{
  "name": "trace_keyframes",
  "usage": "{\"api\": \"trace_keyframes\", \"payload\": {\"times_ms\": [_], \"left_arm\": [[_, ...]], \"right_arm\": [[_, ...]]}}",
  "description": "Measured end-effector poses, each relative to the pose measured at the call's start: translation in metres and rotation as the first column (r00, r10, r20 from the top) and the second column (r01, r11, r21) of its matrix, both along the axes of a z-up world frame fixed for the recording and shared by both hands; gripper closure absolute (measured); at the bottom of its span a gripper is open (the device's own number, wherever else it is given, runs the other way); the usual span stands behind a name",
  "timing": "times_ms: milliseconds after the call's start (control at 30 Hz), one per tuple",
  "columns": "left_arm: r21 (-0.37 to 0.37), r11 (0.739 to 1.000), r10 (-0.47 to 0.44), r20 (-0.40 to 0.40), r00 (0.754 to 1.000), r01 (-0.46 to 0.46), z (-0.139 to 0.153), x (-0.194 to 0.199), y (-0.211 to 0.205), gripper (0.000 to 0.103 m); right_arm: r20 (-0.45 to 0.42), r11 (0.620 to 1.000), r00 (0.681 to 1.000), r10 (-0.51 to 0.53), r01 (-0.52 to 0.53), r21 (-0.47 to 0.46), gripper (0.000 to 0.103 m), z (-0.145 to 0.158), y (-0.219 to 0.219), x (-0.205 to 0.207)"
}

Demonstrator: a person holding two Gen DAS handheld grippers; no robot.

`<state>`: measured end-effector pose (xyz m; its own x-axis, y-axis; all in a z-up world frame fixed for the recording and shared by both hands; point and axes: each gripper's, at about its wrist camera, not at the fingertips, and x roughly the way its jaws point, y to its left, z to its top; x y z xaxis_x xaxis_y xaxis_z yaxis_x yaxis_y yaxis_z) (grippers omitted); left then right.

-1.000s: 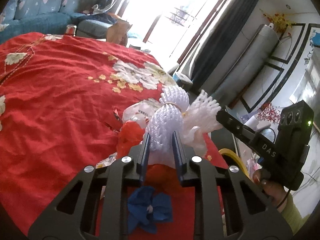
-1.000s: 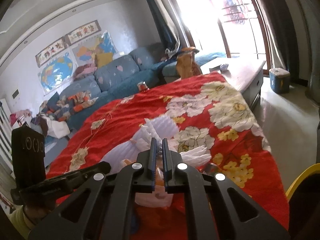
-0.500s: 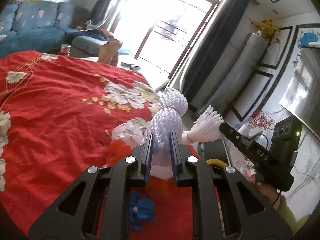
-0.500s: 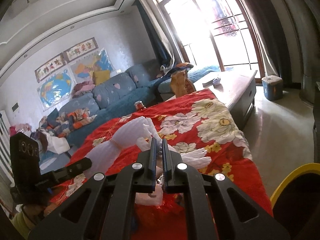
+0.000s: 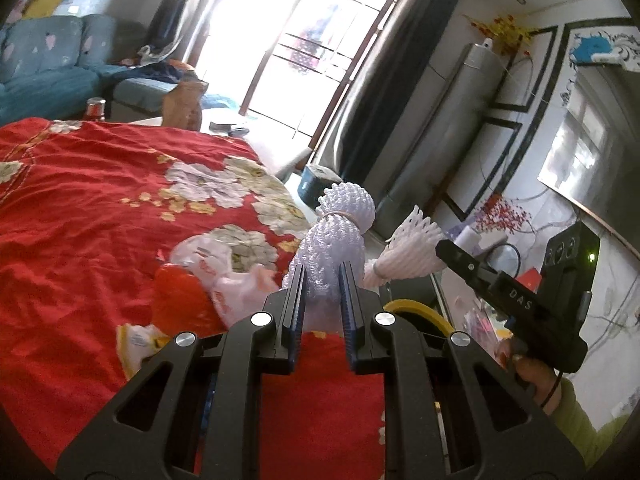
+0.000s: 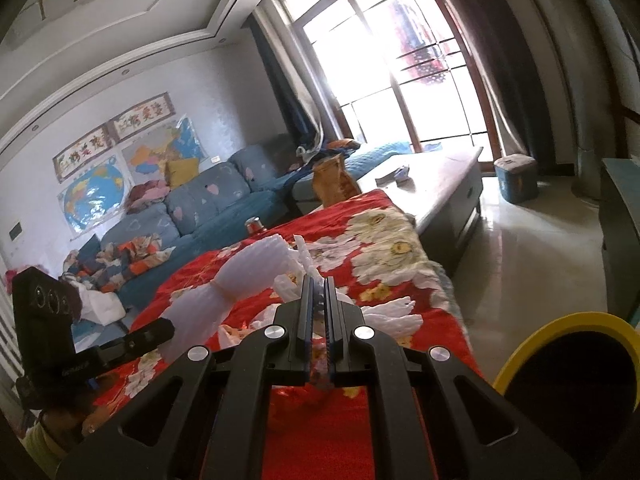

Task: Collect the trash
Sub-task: 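Carry both white foam pieces in both grippers over the yellow-rimmed bin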

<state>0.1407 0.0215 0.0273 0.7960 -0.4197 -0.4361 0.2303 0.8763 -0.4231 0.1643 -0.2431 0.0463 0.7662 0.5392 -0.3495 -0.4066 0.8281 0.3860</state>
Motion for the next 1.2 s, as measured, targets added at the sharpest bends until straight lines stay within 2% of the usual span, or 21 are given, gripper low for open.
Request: {"api": "trace_keyframes", "payload": {"times_ms": [633, 1200], "left_arm": [[0.068, 0.990, -0.123, -0.031, 0.992, 0.125, -0.013, -0.003, -0.060, 0.092], [0.144, 0.957, -0.241, -0.080, 0.967, 0.250, -0.029, -0.002, -0.123, 0.092]], "right_arm": [[-0.030, 0.990, 0.990, -0.138, 0.138, -0.010, 0.098, -0.014, -0.066, -0.016], [-0.096, 0.962, 0.959, -0.268, 0.272, 0.032, 0.098, -0.032, -0.127, -0.018]]}}
